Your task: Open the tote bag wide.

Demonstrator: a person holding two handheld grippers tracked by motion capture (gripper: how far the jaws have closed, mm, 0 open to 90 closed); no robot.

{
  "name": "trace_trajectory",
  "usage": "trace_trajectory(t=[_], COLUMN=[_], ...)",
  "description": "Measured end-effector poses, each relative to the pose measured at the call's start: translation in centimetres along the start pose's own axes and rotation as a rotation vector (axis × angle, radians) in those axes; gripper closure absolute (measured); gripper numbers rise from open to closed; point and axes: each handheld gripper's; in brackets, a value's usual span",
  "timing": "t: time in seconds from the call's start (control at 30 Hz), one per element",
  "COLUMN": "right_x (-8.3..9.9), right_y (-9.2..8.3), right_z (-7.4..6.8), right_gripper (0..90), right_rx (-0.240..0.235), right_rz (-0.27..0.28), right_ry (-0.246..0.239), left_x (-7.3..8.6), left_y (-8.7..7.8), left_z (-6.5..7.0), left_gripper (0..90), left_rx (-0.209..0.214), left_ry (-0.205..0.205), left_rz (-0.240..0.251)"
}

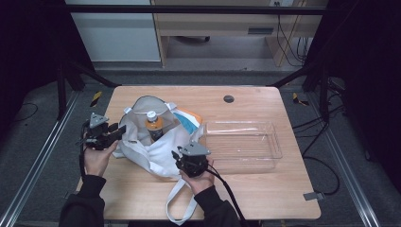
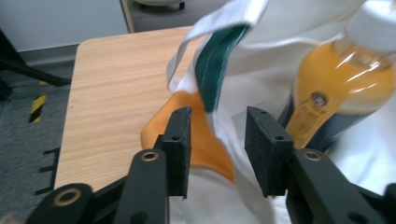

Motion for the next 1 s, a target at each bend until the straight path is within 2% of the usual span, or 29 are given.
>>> trace_trajectory(t=[0.1,0.27,0.4,0.53,0.67,0.83,0.93,1.0], right_x=[-1.2,-3.0,-3.9,-4.4,-4.6,-4.3,-4.2,-4.2], right_y=[-0.4,-0.6,-0.2,-0.4,-0.2,1.0,1.5,1.7], right_z=[0.9,2.1,2.7,2.5,2.4,2.8,3.3,3.5], right_gripper=[65.4,63.7,63.2,63.0,64.2,70.1,79.8,85.4], right_rx=[0.048,0.134,0.157,0.163,0.175,0.213,0.216,0.217], right_rz=[0.035,0.072,0.073,0.105,0.083,0.042,0.04,0.044], right_ry=[0.012,0.012,0.018,0.017,-0.005,-0.012,0.013,0.025], left_x=[0.4,0.7,0.7,0.7,0.6,0.6,0.5,0.5], left_y=[0.3,0.5,0.4,0.4,0.4,0.3,0.4,0.5], left_z=[0.1,0.0,-0.2,-0.2,-0.1,-0.2,-0.2,-0.1], left_gripper=[67.8,76.5,82.4,84.3,85.4,85.6,85.7,85.8], left_rx=[-0.009,-0.015,-0.002,0.0,0.003,0.007,0.011,0.007], left_ry=[0.021,0.02,0.014,0.015,0.016,0.01,0.007,0.021], left_rz=[-0.004,-0.006,-0.007,-0.008,-0.008,-0.002,-0.001,-0.01])
Point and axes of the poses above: each handheld gripper's, and its own axes: y roughly forward along the jaws, x roughly out of its underside, z roughly to its right, and after that the axes turned 3 degrees about -x, right-handed
